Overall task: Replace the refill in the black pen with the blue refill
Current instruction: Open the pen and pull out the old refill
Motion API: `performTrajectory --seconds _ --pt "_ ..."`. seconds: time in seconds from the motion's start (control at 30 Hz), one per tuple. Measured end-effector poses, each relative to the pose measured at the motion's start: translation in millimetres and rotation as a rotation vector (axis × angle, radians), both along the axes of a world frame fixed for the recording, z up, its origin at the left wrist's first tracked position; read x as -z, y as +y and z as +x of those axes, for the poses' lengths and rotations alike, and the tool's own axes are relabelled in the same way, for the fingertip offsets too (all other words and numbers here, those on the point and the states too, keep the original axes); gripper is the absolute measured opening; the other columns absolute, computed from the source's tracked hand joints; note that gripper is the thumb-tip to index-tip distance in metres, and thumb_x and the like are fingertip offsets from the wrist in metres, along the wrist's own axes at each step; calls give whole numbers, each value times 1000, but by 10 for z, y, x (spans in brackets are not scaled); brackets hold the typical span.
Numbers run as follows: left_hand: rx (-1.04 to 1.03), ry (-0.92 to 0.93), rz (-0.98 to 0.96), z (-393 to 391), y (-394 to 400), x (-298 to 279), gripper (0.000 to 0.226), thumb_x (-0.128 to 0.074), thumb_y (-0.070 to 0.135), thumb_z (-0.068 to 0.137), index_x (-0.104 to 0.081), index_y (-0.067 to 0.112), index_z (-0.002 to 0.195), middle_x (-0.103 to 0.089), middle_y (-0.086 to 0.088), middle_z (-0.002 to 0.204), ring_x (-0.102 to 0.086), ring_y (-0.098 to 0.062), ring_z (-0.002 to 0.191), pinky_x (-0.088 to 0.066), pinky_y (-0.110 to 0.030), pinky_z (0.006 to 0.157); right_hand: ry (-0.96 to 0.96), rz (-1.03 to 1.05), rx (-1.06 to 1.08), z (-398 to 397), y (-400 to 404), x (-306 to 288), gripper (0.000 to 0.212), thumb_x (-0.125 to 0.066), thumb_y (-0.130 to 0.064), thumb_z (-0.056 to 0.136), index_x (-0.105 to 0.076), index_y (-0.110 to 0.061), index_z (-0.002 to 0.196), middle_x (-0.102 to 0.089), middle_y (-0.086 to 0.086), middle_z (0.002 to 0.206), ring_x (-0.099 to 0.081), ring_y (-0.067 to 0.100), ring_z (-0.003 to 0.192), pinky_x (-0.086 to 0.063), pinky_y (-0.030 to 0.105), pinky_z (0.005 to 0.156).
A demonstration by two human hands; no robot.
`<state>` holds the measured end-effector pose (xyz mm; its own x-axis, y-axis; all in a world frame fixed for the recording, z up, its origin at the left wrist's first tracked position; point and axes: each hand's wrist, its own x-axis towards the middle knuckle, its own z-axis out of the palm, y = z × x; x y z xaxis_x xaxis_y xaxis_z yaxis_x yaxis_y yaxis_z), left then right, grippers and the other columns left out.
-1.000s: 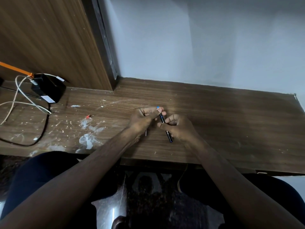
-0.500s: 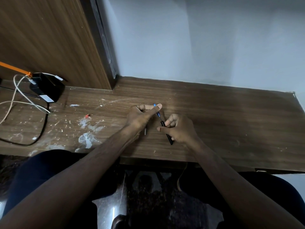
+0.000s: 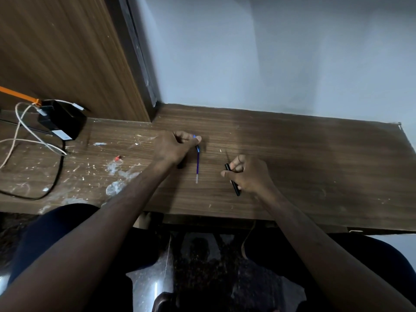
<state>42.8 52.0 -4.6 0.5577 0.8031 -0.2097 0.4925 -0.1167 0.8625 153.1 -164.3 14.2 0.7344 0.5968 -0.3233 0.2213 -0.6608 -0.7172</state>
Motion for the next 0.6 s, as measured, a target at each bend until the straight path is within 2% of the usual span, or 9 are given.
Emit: performTrajectory --seconds 0.1,0.13,0.23,0.3,0.37,0.43,0.5,0.6 --pt "70 85 187 49 -29 -40 25 -91 47 77 -78 27 71 -71 17 60 -63 13 53 -40 -6 55 -42 18 37 43 6 -18 28 -95 -33 77 -68 -29 81 -72 -10 85 -74 13 77 -67 36 77" --pt "83 92 209 82 -63 -45 26 -91 47 76 -76 28 68 -69 19 59 -63 14 53 -40 -5 54 -44 24 54 57 4 -15 27 -95 -33 77 -69 -28 82 -72 -9 85 -75 14 78 -67 38 77" --pt "160 139 245 203 -210 43 29 -93 48 74 -76 25 67 -74 12 64 -72 -1 62 -54 -24 63 -42 35 90 102 -19 -4 26 -96 -33 76 -71 -26 84 -74 -7 86 -77 13 83 -68 44 79" --pt "200 188 278 292 -326 103 32 -93 47 73 -75 22 66 -76 7 67 -73 -9 65 -59 -29 64 -47 32 88 113 -36 22 26 -96 -33 76 -70 -28 81 -73 -8 83 -76 10 79 -69 43 77" --pt "211 209 286 379 -406 149 35 -94 45 73 -68 25 59 -71 11 61 -69 -5 60 -57 -26 60 -67 15 72 102 -49 70 28 -95 -33 76 -68 -30 78 -72 -9 80 -72 7 69 -67 37 72" --pt "220 211 297 450 -463 189 40 -94 42 74 -62 29 55 -60 18 54 -60 4 55 -46 -18 51 -79 -14 43 76 -56 112 29 -95 -34 76 -66 -31 76 -73 -9 80 -68 5 62 -65 34 69" --pt "248 204 310 480 -511 233 39 -95 38 75 -61 29 58 -58 17 55 -58 4 54 -37 -13 48 -67 -18 27 65 -60 136 28 -95 -33 77 -67 -32 76 -73 -9 79 -70 6 63 -66 36 71" --pt "276 196 321 460 -531 295 34 -93 37 79 -64 27 64 -65 12 62 -63 1 58 -45 -16 52 -59 -5 26 69 -61 138 26 -95 -33 77 -69 -31 79 -72 -9 79 -73 11 70 -68 42 74"
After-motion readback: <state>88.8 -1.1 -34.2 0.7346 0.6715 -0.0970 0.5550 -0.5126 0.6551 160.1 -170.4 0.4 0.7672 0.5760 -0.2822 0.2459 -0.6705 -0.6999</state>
